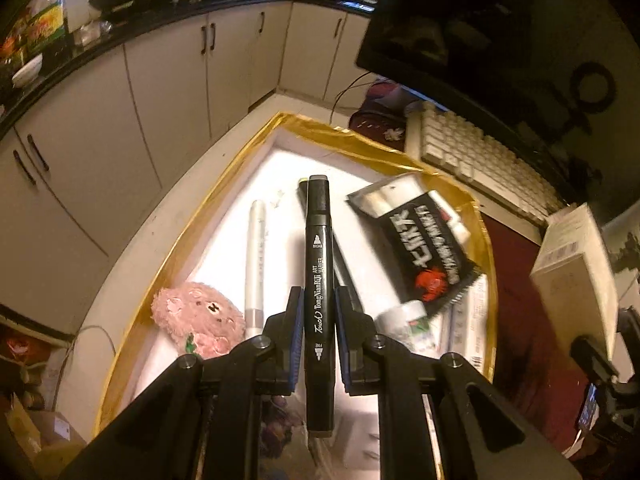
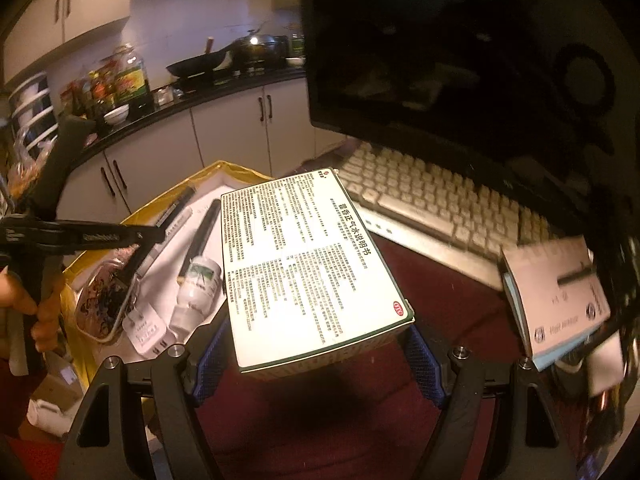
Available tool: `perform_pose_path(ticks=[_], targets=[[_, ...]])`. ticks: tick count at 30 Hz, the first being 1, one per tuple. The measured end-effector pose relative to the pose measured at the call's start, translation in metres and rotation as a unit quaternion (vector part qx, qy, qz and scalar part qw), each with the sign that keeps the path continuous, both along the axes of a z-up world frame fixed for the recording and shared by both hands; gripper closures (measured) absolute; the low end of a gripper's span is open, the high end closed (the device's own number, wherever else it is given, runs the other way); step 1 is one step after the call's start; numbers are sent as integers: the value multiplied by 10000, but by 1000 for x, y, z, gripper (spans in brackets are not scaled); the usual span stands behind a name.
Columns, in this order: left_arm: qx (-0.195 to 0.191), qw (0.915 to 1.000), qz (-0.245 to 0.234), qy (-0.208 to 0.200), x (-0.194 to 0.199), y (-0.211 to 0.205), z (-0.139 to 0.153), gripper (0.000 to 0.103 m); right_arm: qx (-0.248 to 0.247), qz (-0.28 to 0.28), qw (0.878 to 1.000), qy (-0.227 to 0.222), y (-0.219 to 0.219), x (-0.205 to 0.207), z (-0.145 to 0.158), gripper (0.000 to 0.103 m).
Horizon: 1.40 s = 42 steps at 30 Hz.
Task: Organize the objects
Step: 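Carry the marker over the tray with the left tool while the right tool carries the box, then open both tools to drop the marker and white box into the tray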
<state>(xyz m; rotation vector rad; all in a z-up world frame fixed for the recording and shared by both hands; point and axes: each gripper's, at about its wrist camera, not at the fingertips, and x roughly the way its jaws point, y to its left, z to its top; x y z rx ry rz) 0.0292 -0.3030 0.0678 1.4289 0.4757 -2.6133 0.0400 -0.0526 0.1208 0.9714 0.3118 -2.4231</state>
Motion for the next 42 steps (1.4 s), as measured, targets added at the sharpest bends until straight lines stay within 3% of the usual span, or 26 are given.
perform_pose_path(ticks=[9, 25, 35, 42], targets=[[-10, 9999, 70, -98, -10, 0, -11, 88, 381, 601, 9969, 338, -58, -36, 13, 21], [173, 9997, 89, -166, -7, -9, -17, 88, 1273, 1705, 9766, 326, -160, -101, -21, 21], [328, 9992, 170, -167, 2, -15, -21, 88, 2043, 1930, 9573, 678, -192, -106, -54, 21], [347, 9991, 193, -159, 9, -14, -21, 88, 2010, 2336, 9495, 586, -205, -94, -63, 21]])
